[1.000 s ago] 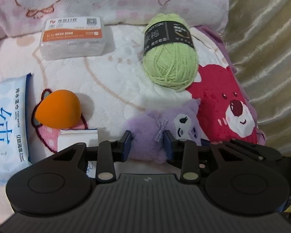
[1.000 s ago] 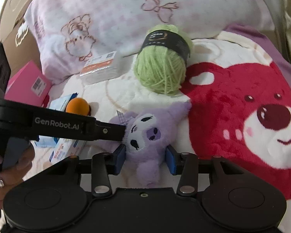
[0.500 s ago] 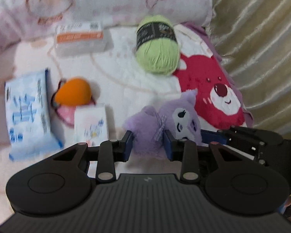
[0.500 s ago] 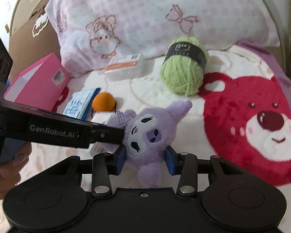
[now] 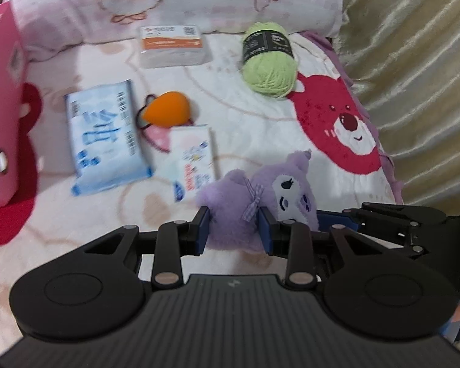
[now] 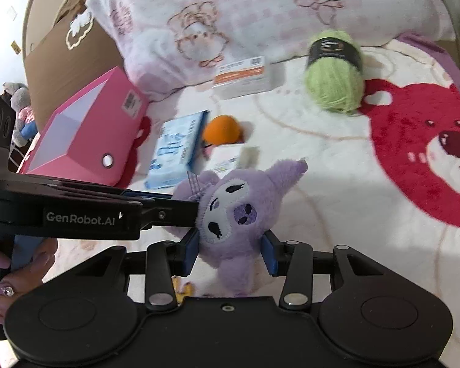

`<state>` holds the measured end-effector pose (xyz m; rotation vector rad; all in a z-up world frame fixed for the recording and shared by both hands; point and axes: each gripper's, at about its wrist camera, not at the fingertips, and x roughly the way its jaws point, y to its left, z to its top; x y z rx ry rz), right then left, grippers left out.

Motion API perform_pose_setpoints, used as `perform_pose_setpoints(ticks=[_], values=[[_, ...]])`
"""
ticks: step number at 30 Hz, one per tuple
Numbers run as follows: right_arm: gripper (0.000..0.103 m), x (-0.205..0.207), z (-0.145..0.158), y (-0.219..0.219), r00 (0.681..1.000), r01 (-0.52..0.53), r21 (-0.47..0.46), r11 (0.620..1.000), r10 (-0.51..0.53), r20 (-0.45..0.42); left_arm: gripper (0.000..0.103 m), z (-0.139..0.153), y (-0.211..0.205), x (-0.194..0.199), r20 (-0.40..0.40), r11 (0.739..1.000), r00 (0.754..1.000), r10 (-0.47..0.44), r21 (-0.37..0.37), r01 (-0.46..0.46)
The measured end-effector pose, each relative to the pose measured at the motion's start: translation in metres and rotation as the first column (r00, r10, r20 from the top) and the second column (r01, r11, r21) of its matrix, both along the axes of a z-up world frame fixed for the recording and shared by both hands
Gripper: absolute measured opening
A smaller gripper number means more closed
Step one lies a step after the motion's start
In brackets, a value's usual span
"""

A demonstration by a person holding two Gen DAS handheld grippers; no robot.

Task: Organize objects
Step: 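Lift the plush toy with the right gripper and carry it over the pink box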

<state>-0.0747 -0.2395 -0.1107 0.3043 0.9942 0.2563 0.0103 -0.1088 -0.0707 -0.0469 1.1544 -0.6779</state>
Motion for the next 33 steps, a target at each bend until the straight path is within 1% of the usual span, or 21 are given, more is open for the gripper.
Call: perform_pose_setpoints(ticks=[4,8,10,13,18,21,23,33], values=[[0.049,-0.002,0.008,0.019,1.0,-0.017,0.021,1.0,0.018,-0.021,0.032,0.01,0.021,-0.005,-0.009,0.999,1.0,0.009,0.031,-0.009],[0.049,-0.004,0.018,0.036,0.999,-0.042,0.041,0.998,0.043,-0.025,0.032,0.02,0.044,-0.007,-0.036,0.999,0.999,0.04,0.036,-0.039],[0.049,-0.004,0.025,0.044,0.998,-0.054,0.032,0.998,0.055,-0.02,0.032,0.026,0.051,-0.01,-0.022,0.998,0.999,0.048,0.036,-0.047],[0.049,-0.003,0.034,0.057,0.997,-0.078,0.006,0.997,0.079,-0.028,0.032,0.033,0.058,-0.015,-0.004,0.997,0.998,0.058,0.056,-0.058],[0.049,-0.002,0.047,0.073,0.995,-0.096,-0.032,0.995,0.095,-0.016,0.032,0.044,0.073,-0.017,0.011,0.995,0.996,0.084,0.043,-0.084],[0.049,-0.001,0.056,0.079,0.994,-0.11,-0.029,0.994,0.109,-0.012,0.032,0.054,0.082,-0.018,0.027,0.995,0.996,0.088,0.038,-0.089],[0.049,-0.001,0.061,0.084,0.993,-0.121,-0.026,0.992,0.121,-0.002,0.032,0.06,0.089,-0.02,0.034,0.993,0.994,0.108,0.034,-0.109],[0.049,-0.002,0.076,0.113,0.988,-0.157,-0.031,0.987,0.157,-0.002,0.032,0.073,0.121,-0.026,0.017,0.986,0.986,0.164,0.033,-0.164]])
